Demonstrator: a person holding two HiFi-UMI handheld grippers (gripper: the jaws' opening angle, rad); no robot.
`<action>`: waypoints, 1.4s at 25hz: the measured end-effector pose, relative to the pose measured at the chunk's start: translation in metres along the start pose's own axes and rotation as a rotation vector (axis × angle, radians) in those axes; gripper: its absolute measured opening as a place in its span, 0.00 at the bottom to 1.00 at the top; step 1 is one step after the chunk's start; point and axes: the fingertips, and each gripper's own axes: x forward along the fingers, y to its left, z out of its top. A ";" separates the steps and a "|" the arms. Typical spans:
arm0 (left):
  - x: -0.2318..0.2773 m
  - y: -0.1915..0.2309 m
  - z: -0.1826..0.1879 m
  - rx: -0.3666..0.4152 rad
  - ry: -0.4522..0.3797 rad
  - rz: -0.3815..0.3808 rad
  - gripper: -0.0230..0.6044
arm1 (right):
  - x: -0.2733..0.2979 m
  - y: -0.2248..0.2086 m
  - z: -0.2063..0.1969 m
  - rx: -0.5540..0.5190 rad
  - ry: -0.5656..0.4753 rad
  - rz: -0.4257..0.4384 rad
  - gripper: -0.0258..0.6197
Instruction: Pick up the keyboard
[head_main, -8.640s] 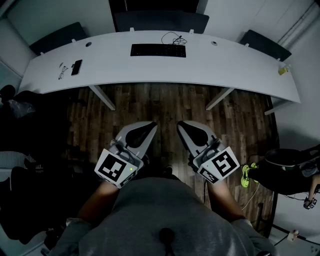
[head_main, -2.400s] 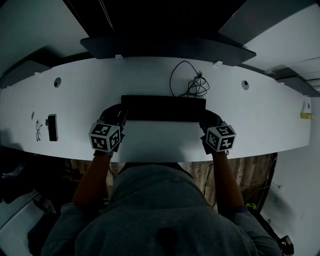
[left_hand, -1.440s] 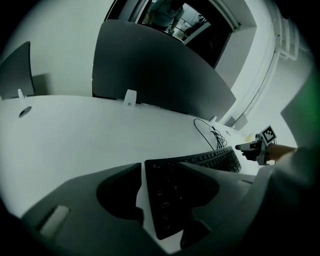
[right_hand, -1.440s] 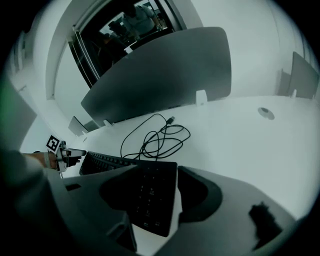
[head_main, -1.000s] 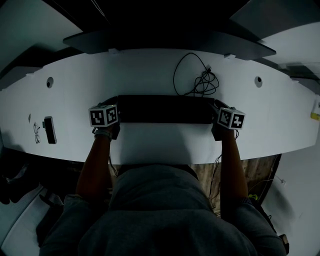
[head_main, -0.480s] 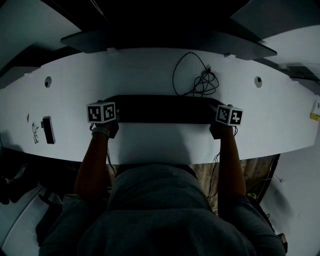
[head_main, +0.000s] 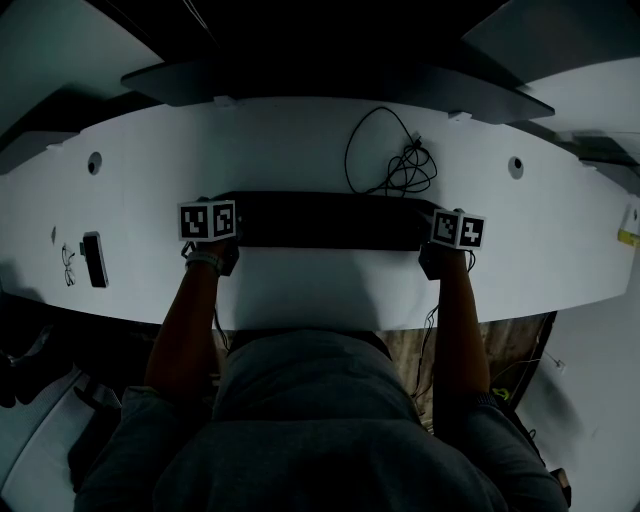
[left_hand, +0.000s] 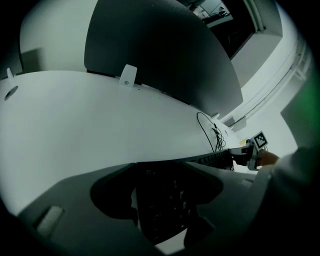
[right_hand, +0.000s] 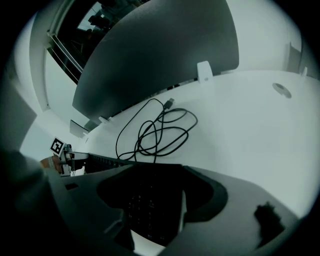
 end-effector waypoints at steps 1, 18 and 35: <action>0.000 0.000 0.000 0.002 -0.003 0.003 0.49 | 0.000 0.000 0.000 0.001 0.009 -0.002 0.46; 0.001 0.000 0.002 -0.013 -0.024 0.031 0.49 | 0.002 0.003 0.002 0.005 -0.002 -0.016 0.46; -0.038 -0.028 0.009 0.080 -0.118 0.019 0.48 | -0.046 0.025 0.000 -0.037 -0.149 -0.029 0.46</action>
